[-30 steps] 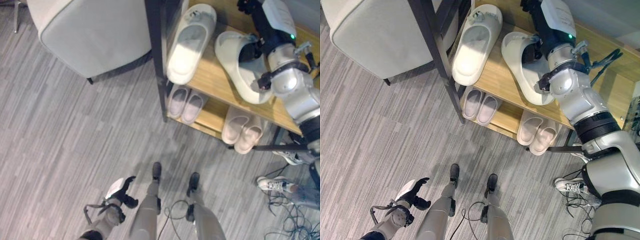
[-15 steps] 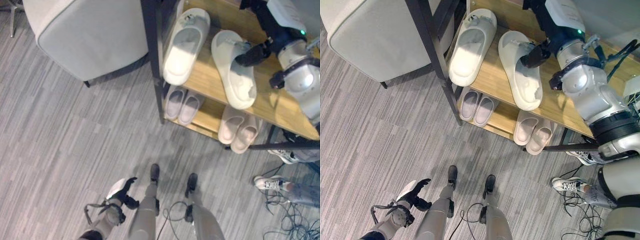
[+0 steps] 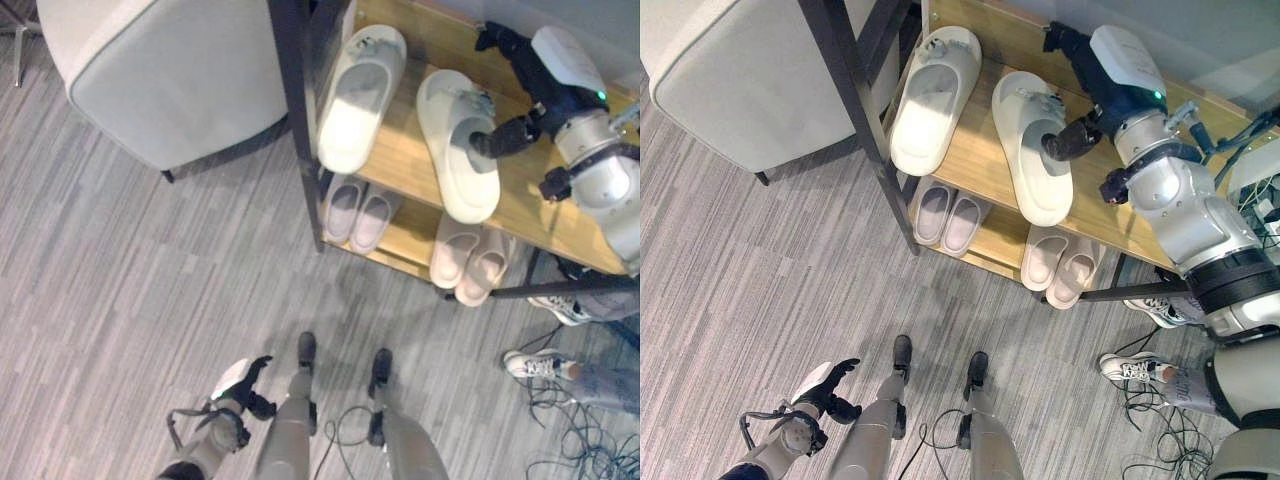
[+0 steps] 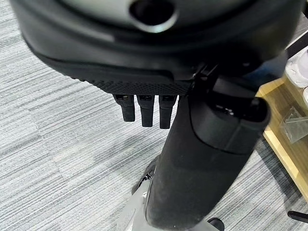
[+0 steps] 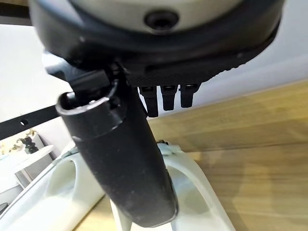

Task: Arrange the slippers neatly on the shoe rack.

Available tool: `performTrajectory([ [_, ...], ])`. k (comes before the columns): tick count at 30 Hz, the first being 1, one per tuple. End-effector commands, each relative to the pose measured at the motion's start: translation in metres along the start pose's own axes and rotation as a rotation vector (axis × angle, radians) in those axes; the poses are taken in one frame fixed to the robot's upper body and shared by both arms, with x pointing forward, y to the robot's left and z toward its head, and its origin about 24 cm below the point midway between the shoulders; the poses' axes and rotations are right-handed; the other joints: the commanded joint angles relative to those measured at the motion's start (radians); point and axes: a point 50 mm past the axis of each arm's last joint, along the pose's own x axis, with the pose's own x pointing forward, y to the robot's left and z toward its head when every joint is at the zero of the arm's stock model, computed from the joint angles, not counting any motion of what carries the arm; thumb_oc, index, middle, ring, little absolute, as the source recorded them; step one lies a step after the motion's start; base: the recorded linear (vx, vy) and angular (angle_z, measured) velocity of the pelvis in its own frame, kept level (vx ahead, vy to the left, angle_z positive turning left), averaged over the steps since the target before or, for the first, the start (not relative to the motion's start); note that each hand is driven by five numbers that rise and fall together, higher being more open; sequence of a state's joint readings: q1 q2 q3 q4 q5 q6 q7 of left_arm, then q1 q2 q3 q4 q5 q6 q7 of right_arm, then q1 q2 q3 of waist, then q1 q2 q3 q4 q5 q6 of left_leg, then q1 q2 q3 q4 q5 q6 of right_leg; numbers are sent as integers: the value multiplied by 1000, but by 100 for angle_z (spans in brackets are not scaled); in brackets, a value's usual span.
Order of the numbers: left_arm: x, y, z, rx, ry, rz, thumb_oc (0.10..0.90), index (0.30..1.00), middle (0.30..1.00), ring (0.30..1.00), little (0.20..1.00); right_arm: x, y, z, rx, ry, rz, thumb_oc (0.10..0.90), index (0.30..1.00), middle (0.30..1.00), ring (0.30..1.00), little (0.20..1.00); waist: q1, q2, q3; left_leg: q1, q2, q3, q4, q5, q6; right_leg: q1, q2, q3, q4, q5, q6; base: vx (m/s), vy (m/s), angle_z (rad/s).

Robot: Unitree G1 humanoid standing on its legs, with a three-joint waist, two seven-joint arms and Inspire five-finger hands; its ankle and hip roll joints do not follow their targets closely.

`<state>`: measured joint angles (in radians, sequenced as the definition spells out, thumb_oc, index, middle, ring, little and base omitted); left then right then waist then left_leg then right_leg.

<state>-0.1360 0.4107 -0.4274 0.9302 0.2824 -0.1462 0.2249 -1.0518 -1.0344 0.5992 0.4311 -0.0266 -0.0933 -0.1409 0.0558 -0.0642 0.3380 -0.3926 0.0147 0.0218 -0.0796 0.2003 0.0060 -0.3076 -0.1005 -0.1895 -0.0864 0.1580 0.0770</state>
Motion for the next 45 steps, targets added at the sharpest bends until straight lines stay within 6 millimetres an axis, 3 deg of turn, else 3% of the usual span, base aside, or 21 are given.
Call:
performTrajectory([
  [1, -7, -9, -9, 20, 11, -36, 800, 900, 900, 900, 900, -2, -54, 10, -29, -83, -201, 800, 900, 900, 900, 900, 14, -31, -65, 79, -3, -2, -2, -150, -30, -8, -32, 46, 51, -94, 51, 0, 0, 0],
  [10, -7, -10, -9, 28, 6, -42, 800, 900, 900, 900, 900, -13, -53, 15, 84, -138, -289, 800, 900, 900, 900, 900, 11, -27, -72, 88, -3, -4, -3, -157, -27, -2, -32, 47, 53, -98, 53, 0, 0, 0],
  [20, -10, -16, -12, 19, 25, -39, 800, 900, 900, 900, 900, -42, -39, -3, 124, -96, -400, 800, 900, 900, 900, 900, -4, -23, -92, 113, -1, -1, -4, -170, -22, 19, -31, 48, 57, -106, 56, 0, 0, 0],
  [25, -11, -19, -13, 20, 30, -38, 800, 900, 900, 900, 900, -58, -13, -15, 229, -31, -398, 800, 900, 900, 900, 900, -7, -22, -98, 127, -3, -3, -4, -174, -19, 29, -31, 50, 58, -108, 55, 0, 0, 0],
  [30, -13, -23, -12, 6, 37, -36, 800, 900, 900, 900, 900, -80, 33, -26, 340, 64, -318, 800, 900, 900, 900, 900, -13, -18, -110, 141, -4, -3, -4, -180, -16, 43, -29, 50, 59, -113, 53, 0, 0, 0],
  [38, -15, -28, -14, 5, 48, -45, 800, 900, 900, 900, 900, -92, 65, -30, 413, 129, -247, 800, 900, 900, 900, 900, -14, -12, -116, 155, -5, -2, -5, -183, -13, 54, -30, 49, 59, -115, 53, 0, 1, 0],
  [45, -15, -26, -13, 7, 35, -35, 800, 900, 900, 900, 900, -94, 89, -15, 490, 108, -174, 800, 900, 900, 900, 900, -14, -6, -117, 159, -10, 2, -4, -183, -10, 55, -31, 54, 60, -112, 52, 0, 0, 0],
])
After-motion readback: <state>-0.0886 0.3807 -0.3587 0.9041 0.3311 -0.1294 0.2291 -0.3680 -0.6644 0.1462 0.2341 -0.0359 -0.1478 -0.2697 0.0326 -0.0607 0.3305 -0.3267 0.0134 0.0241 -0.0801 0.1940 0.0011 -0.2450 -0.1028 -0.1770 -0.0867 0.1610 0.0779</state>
